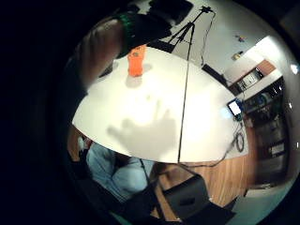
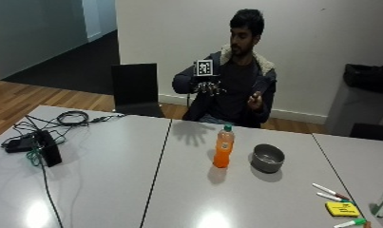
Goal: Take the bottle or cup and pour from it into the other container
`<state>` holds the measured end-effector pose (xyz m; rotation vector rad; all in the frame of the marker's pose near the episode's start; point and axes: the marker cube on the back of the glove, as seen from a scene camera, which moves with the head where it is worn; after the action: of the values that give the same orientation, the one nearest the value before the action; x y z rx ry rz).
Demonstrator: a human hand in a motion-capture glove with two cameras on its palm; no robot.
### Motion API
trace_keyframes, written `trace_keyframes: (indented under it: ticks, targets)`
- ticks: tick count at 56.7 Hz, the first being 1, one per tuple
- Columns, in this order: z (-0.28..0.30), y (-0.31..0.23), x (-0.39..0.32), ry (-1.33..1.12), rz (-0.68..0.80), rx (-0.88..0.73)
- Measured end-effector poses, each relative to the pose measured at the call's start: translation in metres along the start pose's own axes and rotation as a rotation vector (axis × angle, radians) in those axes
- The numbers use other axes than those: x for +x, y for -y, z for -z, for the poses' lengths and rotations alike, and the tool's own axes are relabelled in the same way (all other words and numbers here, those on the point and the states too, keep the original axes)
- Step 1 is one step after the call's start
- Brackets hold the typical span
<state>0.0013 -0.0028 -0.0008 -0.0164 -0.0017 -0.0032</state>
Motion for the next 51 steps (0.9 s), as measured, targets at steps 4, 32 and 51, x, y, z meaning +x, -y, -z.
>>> trace_keyframes:
  ticks: [4, 32, 51]
  targets:
    - [0.0, -0.001, 0.0, -0.001, -0.008, 0.0]
    - [0.001, 0.011, 0.004, -0.014, 0.032, 0.053]
    - [-0.017, 0.053, 0.017, 0.052, -0.141, 0.08]
